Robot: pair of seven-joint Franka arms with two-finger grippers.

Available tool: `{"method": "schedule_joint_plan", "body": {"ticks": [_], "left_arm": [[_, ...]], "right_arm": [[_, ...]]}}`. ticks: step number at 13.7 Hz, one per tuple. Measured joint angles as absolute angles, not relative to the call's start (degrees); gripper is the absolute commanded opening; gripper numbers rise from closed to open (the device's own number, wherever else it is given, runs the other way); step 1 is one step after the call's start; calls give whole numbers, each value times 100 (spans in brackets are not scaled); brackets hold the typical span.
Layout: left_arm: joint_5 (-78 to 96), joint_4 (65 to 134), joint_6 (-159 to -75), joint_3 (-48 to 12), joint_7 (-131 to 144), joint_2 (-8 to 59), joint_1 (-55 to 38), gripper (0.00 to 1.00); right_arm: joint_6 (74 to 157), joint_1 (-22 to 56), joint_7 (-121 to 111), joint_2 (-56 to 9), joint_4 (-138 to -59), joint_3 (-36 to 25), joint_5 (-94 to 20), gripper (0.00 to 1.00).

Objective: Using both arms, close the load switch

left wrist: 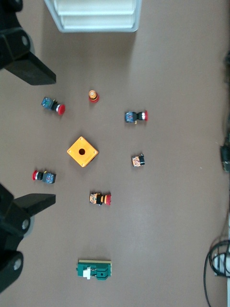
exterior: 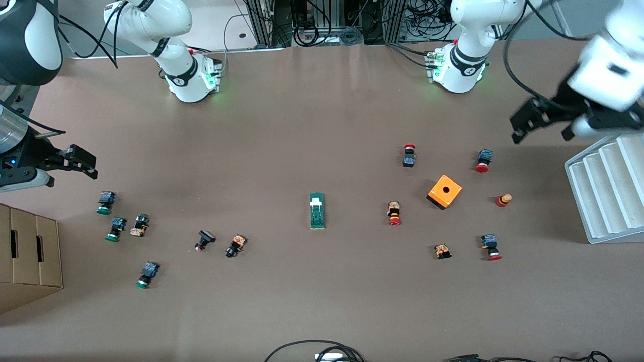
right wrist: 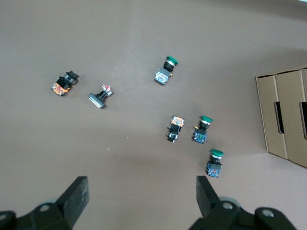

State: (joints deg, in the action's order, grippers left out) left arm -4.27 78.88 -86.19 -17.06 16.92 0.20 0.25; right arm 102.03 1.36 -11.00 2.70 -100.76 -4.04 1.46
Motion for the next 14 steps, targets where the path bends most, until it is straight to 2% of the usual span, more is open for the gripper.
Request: {"method": "schedule_joint_plan", "body": {"ticks": [6,14], "left_arm": [[-1525,7913,-8592,-2083,3682,-246,-1566,100],[-2698,8210,-8756,-3525,6490,-28,-1932,100]], "right_arm": [[10202,122,-1123,238,-10076,-421,146,100],[10202,14,-1124,214,-10073,-430,146,100]]}}
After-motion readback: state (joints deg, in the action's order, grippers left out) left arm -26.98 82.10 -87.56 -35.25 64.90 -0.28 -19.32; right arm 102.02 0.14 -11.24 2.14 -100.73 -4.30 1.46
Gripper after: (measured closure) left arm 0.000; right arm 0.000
